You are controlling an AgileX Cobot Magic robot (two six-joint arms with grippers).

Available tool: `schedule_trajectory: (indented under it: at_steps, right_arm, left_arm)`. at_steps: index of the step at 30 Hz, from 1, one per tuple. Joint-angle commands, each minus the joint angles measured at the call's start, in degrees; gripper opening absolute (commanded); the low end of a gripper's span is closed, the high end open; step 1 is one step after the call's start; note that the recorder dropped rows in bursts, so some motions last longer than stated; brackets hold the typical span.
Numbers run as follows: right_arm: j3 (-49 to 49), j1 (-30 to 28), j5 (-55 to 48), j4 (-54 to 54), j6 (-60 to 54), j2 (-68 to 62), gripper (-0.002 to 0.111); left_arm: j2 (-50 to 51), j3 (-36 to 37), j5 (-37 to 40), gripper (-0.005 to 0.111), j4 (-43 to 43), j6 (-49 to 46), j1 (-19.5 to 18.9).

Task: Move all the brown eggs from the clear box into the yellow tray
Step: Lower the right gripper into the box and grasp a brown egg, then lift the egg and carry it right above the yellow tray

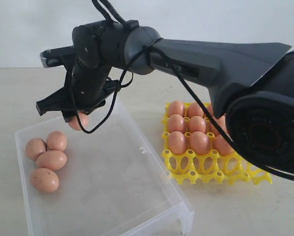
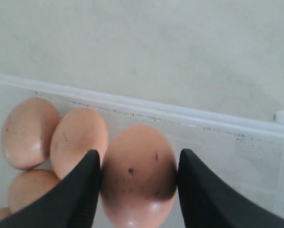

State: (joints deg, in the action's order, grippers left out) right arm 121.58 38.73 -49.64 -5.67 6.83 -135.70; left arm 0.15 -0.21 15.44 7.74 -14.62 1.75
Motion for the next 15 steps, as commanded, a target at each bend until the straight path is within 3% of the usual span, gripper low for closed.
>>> schedule_trajectory:
  at_steps: [1,7,9,15]
  right_arm:
    - [-4.2,2.1,10.5,1.9,-0.8,6.8,0.000]
    - [-26.9,7.1,37.9,8.6,-0.9,19.1,0.000]
    - [-38.8,7.5,49.6,8.2,-0.7,24.8,0.000]
    - [-63.0,6.6,65.6,6.5,-1.0,38.0,0.000]
  left_arm:
    - [-0.2,0.2,-0.6,0.004,0.4,0.0,0.2]
    - [-0.2,0.2,-0.4,0.004,0.4,0.0,0.2]
    - [-0.2,0.2,-0.4,0.004,0.4,0.0,0.2]
    - [-0.2,0.2,-0.4,0.004,0.4,0.0,0.2]
